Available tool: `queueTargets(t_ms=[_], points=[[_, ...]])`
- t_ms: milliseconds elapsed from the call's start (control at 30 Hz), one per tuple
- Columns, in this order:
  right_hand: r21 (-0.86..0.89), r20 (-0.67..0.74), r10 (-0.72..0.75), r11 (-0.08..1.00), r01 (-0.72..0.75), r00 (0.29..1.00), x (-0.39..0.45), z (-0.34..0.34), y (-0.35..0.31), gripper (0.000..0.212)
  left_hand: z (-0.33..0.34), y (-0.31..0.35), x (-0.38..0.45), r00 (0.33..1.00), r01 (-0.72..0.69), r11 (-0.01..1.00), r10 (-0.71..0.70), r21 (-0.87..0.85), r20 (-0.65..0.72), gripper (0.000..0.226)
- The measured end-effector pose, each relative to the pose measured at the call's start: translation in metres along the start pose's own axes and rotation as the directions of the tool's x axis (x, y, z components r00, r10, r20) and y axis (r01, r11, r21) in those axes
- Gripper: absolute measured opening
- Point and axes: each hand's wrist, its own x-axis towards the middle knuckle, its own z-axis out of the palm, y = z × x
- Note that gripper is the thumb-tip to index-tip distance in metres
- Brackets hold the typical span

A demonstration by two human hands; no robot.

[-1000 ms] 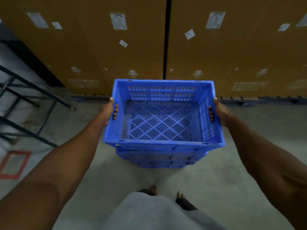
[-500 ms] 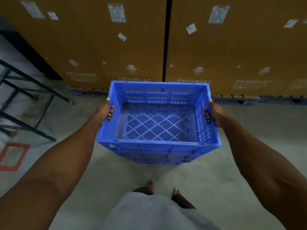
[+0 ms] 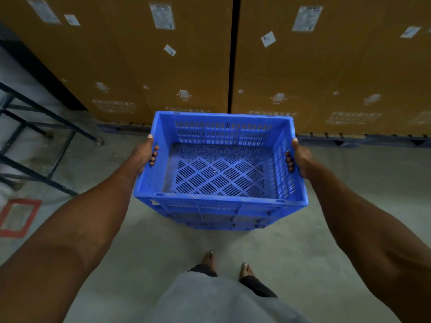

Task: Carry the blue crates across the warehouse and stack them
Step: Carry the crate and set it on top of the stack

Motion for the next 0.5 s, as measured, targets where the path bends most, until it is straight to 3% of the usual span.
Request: queueTargets(t_ms=[267, 500], points=[[0.001, 0.058, 0.045, 0.999, -0.045, 0.997, 0.002, -0.004, -0.002, 0.064, 0.006, -0.004, 0.001, 0.997, -0.018, 1.000, 0.019, 0.011, -0.073, 0.058], [-0.068, 0.045, 0.019, 0.998, -0.016, 0.999, 0.008, -0.016, -0.005, 0.064, 0.019, -0.015, -0.014, 0.999, 0.004, 1.000, -0.004, -0.020, -0.036, 0.055]])
